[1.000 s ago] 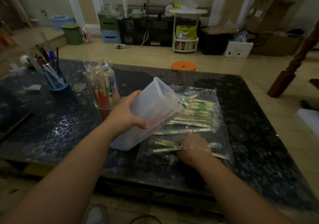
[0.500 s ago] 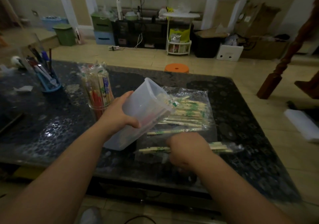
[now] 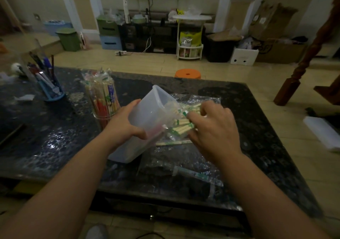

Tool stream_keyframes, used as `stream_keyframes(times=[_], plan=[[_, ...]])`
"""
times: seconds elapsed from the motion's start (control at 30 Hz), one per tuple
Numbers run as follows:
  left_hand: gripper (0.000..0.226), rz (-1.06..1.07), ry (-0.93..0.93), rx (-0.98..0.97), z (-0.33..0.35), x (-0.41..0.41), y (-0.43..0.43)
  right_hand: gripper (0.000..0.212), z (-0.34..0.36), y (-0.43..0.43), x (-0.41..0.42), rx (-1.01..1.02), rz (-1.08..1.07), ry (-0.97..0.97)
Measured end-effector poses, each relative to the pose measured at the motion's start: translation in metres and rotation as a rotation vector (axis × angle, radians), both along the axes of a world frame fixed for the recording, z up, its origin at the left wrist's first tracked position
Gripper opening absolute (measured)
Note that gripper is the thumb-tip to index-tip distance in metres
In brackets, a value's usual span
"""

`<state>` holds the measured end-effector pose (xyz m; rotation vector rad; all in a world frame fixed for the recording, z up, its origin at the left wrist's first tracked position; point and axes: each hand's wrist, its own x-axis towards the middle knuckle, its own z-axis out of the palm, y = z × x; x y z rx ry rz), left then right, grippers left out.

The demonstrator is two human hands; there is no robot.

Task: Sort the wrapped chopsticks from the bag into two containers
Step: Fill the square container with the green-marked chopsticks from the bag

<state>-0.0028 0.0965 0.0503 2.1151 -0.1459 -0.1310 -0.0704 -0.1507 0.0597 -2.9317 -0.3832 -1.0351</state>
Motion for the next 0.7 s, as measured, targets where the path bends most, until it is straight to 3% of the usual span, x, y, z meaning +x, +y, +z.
stream_keyframes(times=[0.07, 0.17, 0.27, 0.4, 0.53, 0.7], plan=[[0.110, -0.007, 0.000, 0.018, -0.001, 0.000, 0.002, 0.021, 0.002, -0.001, 0.002, 0.211, -0.010, -0.024], [0.113, -0.009, 0.012, 0.028, -0.001, 0.000, 0.002, 0.018, 0.006, -0.005, 0.006, 0.800, 0.047, 0.007], [0.113, -0.030, 0.014, 0.036, 0.001, 0.000, 0.001, 0.010, 0.011, -0.004, 0.008, 1.009, 0.068, -0.104], [0.115, -0.038, 0.027, 0.040, 0.002, 0.000, -0.001, 0.014, 0.018, 0.003, 0.007, 1.496, 0.191, -0.041], [0.120, -0.040, 0.038, 0.040, 0.000, 0.000, -0.001, 0.021, 0.021, 0.007, 0.004, 1.697, 0.111, 0.031], [0.121, -0.084, 0.034, 0.070, 0.001, -0.001, 0.000, 0.019, 0.011, 0.002, 0.014, 1.696, 0.019, 0.445]])
